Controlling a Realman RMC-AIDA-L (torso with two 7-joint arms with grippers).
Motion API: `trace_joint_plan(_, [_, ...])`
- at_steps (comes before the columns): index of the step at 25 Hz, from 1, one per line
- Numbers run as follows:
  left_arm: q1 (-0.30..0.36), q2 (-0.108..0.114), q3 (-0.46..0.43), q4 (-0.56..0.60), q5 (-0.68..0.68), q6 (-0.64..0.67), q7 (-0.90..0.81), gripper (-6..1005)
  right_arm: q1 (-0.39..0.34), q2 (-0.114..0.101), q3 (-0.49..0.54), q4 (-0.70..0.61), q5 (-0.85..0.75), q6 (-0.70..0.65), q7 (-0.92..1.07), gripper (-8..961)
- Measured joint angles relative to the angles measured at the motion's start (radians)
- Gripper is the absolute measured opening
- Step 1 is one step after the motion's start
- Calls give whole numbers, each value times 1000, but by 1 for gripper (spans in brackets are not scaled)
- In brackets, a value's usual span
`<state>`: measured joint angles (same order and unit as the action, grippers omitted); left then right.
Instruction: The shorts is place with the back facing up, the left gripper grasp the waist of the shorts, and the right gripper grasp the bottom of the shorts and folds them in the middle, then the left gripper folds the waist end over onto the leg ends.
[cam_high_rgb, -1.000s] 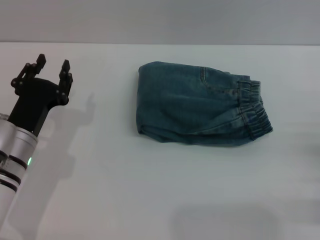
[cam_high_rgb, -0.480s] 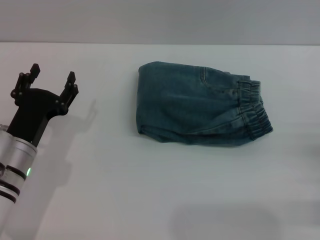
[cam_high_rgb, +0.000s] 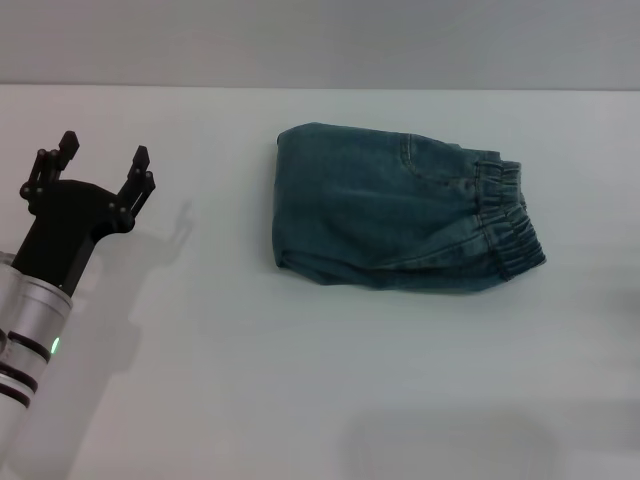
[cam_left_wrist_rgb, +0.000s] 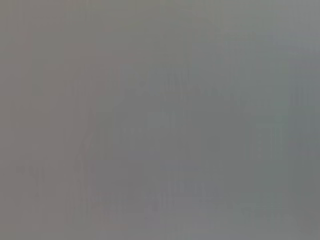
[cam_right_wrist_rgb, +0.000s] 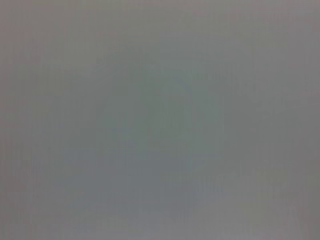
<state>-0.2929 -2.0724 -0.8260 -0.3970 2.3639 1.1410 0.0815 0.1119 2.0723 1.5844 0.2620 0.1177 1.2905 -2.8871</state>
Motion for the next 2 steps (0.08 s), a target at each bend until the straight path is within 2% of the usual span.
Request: trace_joint_plan(2, [0, 0, 1, -2, 0, 2, 0, 808, 1, 0, 0, -2, 0, 4, 0, 668])
